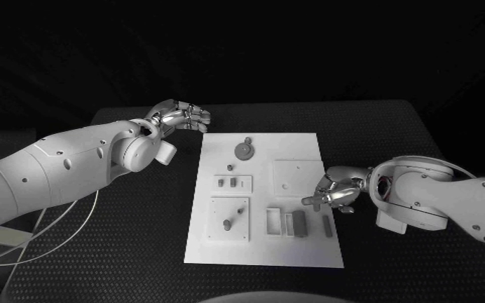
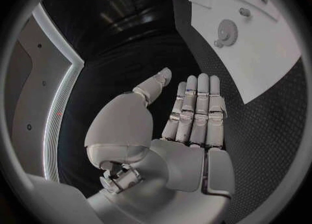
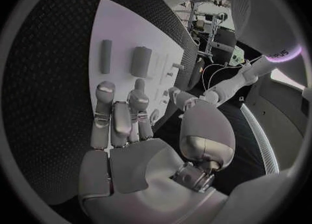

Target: Assemble the parts on the task board

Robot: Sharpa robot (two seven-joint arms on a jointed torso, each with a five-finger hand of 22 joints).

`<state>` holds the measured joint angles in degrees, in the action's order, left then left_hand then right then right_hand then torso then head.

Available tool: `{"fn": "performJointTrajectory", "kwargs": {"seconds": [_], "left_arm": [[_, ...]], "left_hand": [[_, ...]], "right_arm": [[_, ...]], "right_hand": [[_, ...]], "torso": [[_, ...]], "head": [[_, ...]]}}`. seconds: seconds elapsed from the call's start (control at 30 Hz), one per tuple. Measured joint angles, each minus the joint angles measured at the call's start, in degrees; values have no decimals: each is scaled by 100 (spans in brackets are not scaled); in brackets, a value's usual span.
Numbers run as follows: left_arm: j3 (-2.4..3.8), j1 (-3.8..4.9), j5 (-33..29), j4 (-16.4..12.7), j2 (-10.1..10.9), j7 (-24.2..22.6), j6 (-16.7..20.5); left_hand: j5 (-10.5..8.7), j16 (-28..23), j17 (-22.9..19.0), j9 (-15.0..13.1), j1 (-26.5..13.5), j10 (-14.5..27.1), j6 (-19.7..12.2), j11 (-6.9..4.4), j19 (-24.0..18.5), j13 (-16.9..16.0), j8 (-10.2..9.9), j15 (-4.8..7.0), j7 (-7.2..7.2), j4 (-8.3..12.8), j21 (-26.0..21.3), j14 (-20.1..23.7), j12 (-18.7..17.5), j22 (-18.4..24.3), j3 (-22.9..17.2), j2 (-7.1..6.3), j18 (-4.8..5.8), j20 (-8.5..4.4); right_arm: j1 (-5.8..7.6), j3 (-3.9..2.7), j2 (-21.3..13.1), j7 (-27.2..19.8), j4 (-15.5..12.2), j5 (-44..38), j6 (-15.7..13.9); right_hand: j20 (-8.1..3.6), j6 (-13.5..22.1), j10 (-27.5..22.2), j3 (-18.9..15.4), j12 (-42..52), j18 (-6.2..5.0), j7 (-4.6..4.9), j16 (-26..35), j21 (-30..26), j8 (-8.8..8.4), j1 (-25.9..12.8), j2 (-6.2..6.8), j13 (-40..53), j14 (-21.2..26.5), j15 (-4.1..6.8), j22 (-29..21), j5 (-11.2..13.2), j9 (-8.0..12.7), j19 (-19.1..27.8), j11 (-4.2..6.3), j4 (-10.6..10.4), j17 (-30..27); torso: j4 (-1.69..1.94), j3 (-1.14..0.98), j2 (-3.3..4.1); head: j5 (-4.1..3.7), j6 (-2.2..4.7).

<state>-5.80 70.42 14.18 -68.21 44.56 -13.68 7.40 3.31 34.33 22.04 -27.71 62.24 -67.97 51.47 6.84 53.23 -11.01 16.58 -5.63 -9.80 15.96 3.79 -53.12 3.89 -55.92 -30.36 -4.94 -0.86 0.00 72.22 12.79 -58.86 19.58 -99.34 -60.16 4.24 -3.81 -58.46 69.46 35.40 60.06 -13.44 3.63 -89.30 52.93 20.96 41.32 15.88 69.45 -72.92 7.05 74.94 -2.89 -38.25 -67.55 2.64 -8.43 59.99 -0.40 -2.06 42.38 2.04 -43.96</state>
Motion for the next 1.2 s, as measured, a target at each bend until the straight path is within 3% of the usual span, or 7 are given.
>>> {"fn": "performJointTrajectory", "kwargs": {"seconds": [0.27, 0.6, 1.2], "left_arm": [[0, -1, -20, -10, -5, -10, -4], [0, -2, -37, -24, 0, -21, -4], [0, -2, -50, -39, 16, -25, -4]], "left_hand": [[0, -40, 25, 10, -45, 0, 0, 0, 0, 0, 0, -22, 0, -6, 0, 22, 0, 6, 38, 10, 0, 0], [0, -63, 39, 16, -81, 0, 0, 0, 0, 6, 0, -22, 0, -21, 0, 22, 0, 11, 53, 19, -1, 0], [0, -63, 51, 15, -104, 0, 0, 0, -20, 5, 0, -22, 0, -19, 0, 22, 0, 16, 82, -4, 0, 20]], "right_arm": [[-172, 51, 139, 425, 37, -110, -11], [-425, 100, 397, 609, 144, -229, -93], [-501, 103, 632, 682, 201, -420, -204]], "right_hand": [[-12, 45, 7, -14, 0, 13, 45, 0, 0, -90, 0, 0, -9, -31, -10, -1, 0, 14, 10, -7, -51, -11], [-11, 54, 18, -22, 0, 16, 51, 0, 21, -142, 0, 0, -9, -40, 0, -1, 0, 27, 12, -18, -59, -26], [-18, 91, 47, -29, 31, 20, 68, 0, 44, -188, 74, 17, 9, -98, 18, -3, 0, 34, 21, -33, -66, 26]], "torso": [[-2, 18, -4], [6, 25, -2], [1, 14, 2]], "head": [[-55, -25], [-95, -20], [-31, -69]]}}
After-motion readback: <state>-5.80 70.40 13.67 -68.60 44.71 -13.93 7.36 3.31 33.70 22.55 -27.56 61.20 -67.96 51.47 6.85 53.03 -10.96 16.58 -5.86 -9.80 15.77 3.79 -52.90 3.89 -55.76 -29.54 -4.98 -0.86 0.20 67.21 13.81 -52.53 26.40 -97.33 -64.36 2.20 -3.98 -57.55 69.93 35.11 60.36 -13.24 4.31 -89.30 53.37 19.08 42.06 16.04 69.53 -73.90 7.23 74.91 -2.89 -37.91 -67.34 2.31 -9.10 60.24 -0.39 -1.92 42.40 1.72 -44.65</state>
